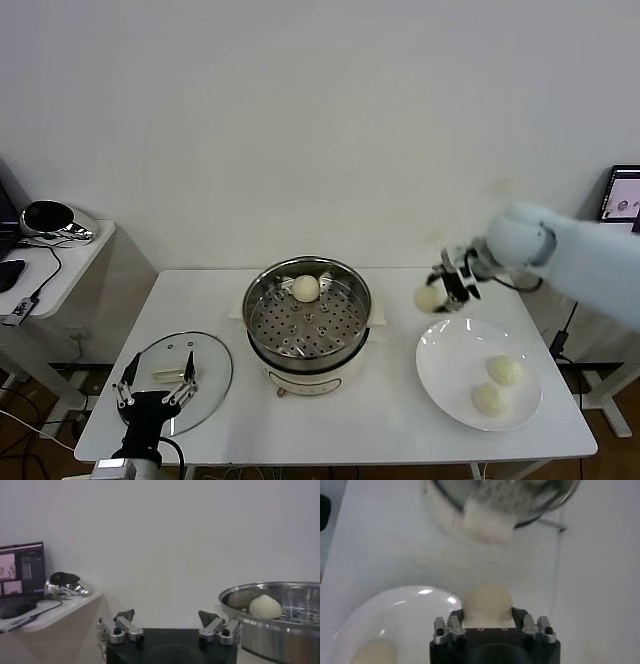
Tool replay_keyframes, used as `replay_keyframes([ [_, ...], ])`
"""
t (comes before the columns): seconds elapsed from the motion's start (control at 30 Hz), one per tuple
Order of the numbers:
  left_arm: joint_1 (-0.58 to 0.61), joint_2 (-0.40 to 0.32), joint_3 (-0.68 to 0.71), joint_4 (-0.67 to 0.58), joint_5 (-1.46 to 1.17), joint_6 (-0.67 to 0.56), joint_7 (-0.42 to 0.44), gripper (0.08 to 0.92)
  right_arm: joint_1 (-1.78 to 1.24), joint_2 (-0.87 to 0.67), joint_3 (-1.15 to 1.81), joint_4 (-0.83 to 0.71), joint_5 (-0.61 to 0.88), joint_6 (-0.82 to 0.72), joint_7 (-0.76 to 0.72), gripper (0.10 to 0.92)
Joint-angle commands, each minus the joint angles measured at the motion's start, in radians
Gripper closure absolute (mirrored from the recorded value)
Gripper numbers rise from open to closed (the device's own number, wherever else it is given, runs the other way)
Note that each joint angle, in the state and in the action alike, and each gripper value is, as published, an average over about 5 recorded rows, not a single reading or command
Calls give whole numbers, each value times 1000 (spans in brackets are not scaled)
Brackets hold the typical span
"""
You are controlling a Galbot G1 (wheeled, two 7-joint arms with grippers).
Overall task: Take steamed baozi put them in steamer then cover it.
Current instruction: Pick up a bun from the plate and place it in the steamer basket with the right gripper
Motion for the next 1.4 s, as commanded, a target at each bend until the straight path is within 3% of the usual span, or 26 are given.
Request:
replay_keyframes([
  [0.03,-17,1,-1,0,-7,-1,-3,177,339,236,-164,25,266,-73,14,414],
  [0.37,-32,-14,-5,-3,-5,-9,-11,177,145,579,-121,-172,353,-154,89,414],
  [0.7,-25,-23,-15,-7,0,-28,-15,177,-26,819,-85,-419,324,-202,116,414],
  [0.93,-23,-24,-17,-11,0,-33,-16,177,-94,891,-76,-525,326,-232,130,414],
  [1.4,-19,-21,-23,-13,-1,-40,-17,177,-158,908,-79,-555,334,-270,150,414],
])
